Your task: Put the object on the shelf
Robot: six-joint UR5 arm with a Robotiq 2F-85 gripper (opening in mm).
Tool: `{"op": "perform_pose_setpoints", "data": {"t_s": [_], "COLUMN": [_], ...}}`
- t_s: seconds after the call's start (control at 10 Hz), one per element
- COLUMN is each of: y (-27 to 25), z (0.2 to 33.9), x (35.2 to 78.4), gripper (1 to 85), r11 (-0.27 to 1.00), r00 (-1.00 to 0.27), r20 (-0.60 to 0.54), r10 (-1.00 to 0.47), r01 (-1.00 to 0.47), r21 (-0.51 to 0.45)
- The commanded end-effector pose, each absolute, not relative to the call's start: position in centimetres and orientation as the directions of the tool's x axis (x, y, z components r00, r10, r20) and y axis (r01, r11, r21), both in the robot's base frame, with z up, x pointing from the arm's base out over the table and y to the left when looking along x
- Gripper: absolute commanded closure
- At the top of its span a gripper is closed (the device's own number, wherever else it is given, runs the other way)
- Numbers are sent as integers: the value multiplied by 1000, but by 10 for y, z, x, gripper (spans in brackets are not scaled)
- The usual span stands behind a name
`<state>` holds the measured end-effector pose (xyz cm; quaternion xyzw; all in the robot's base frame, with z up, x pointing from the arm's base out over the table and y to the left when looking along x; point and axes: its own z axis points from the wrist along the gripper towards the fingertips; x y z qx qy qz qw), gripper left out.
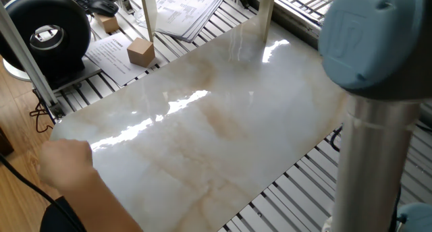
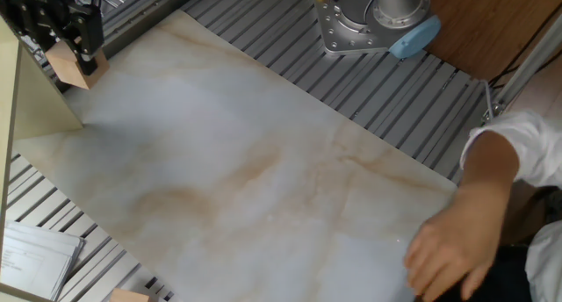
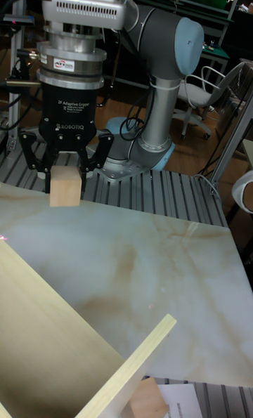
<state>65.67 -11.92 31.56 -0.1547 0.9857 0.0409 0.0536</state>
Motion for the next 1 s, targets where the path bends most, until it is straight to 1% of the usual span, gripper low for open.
{"op": "perform_pose_setpoints", "data": {"t_s": [0.0, 0.1, 0.2, 0.3, 0.9], "y": [-120, -110, -107, -109, -118], "z": [329, 330, 331, 331, 331], "x": [654, 655, 663, 666, 675], "gripper": [843, 843, 843, 843, 843], "r11": [933, 931, 930, 934, 950], "r00": [-938, -940, -937, -939, -947], "r20": [-75, -91, -123, -131, -147], "r10": [-339, -329, -326, -318, -285], "r01": [-345, -339, -342, -334, -299], "r21": [98, 136, 134, 126, 86]}}
